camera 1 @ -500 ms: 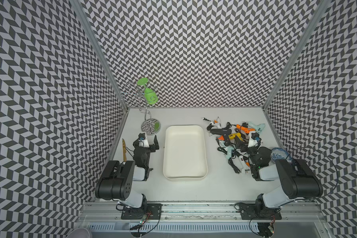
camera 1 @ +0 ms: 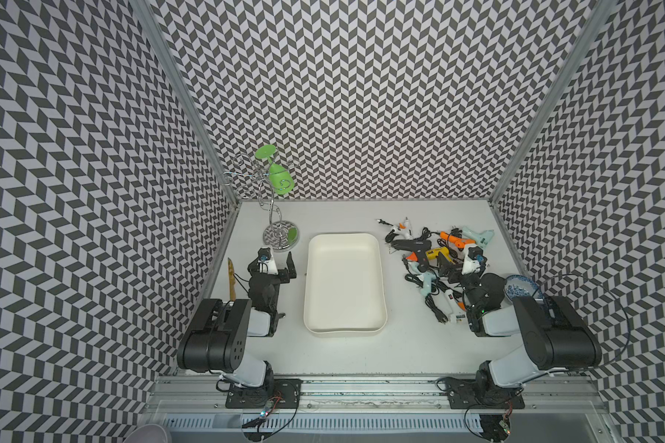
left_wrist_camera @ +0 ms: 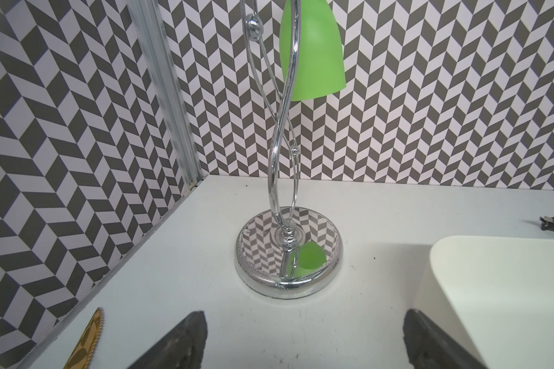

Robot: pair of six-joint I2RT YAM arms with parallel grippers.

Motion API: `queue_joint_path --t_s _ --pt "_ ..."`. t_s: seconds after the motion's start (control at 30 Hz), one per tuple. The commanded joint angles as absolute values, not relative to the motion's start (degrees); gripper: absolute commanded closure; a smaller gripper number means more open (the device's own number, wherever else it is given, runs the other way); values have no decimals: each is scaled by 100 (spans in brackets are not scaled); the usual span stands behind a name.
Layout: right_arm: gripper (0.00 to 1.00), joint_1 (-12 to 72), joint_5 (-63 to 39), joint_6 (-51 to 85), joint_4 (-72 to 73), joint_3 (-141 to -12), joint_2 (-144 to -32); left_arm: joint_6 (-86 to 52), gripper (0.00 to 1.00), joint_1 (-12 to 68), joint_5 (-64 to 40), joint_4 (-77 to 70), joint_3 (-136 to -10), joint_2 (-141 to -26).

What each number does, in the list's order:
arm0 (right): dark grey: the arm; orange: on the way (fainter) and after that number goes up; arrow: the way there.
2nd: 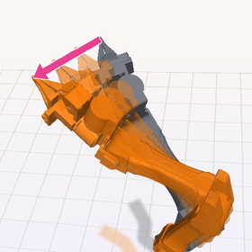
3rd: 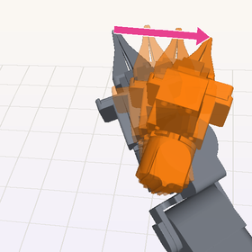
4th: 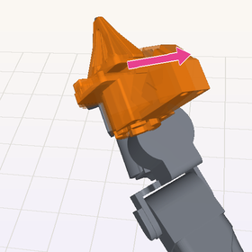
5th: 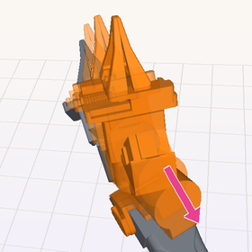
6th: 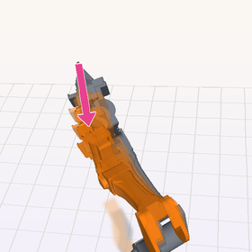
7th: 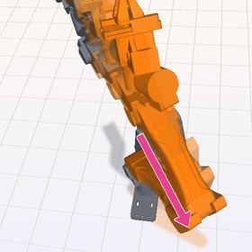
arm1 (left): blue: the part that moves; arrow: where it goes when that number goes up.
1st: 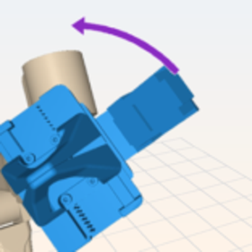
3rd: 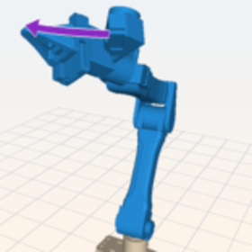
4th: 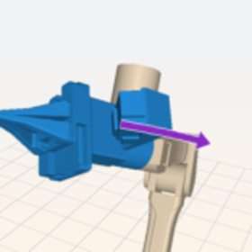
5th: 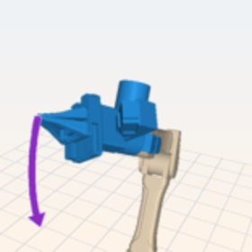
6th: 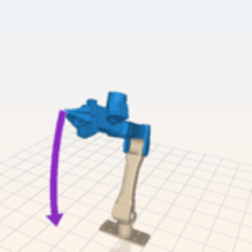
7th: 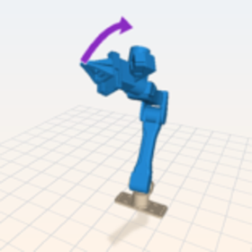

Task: Put the hot melt glue gun into the storage box
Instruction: Pick up the hot melt adhesive gun from the center of the board.

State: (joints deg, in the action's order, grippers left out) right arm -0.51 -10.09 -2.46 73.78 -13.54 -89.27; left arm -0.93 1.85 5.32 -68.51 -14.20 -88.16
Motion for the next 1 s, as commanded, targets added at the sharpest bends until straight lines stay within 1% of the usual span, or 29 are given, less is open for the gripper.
queue_joint_path --t_s 0.0,0.07,0.13,0.2,0.27,0.3,0.37,0.43,0.53,0.57,0.6,0.67,0.77,0.87,0.97 --pt "1 -87 -1056 -224 7631 -1387 -8976 -49 0 152 567 -6948 -1538 -8871" --pt "1 -83 -1051 -220 7669 -1350 -8950 -44 0 149 567 -6967 -1517 -8839" --pt "1 -84 -588 -16 7481 -1408 -8786 -14 0 178 652 -7002 -1532 -8734" --pt "1 -71 124 227 6439 -1755 -8374 -45 0 219 759 -5476 -2066 -8215" --pt "1 -87 450 620 4643 -2487 -8001 -213 0 227 927 -3782 -2955 -7896" --pt "1 -88 537 849 3910 -2859 -7970 -241 0 228 940 -3393 -3207 -7773" --pt "1 -86 293 1185 2815 -3580 -8145 -349 0 312 907 -2705 -3631 -7476" --pt "5 -76 -318 1202 1750 -4341 -8441 -653 1 400 888 -2039 -3998 -7234" --pt "10 -25 -1002 1448 169 -5421 -8977 -1041 1 557 590 -733 -4798 -7154" --pt "14 3 -1272 1413 -253 -5689 -9153 -1089 0 657 502 -385 -5039 -7167" --pt "16 66 -1294 1404 -625 -5901 -9276 -1125 0 787 488 -127 -5216 -7184" --pt "16 307 -1191 1324 -1269 -6191 -9456 -1146 0 1110 435 314 -5558 -7247" --pt "15 815 -689 1108 -1915 -6553 -9651 -1101 1 1548 418 808 -5967 -7439" --pt "15 1165 -426 1025 -2343 -6937 -9987 -1091 0 1811 474 1184 -6290 -7638" --pt "15 1278 -346 1050 -2544 -7131 -10328 -1090 1 1935 393 1260 -6408 -7705"
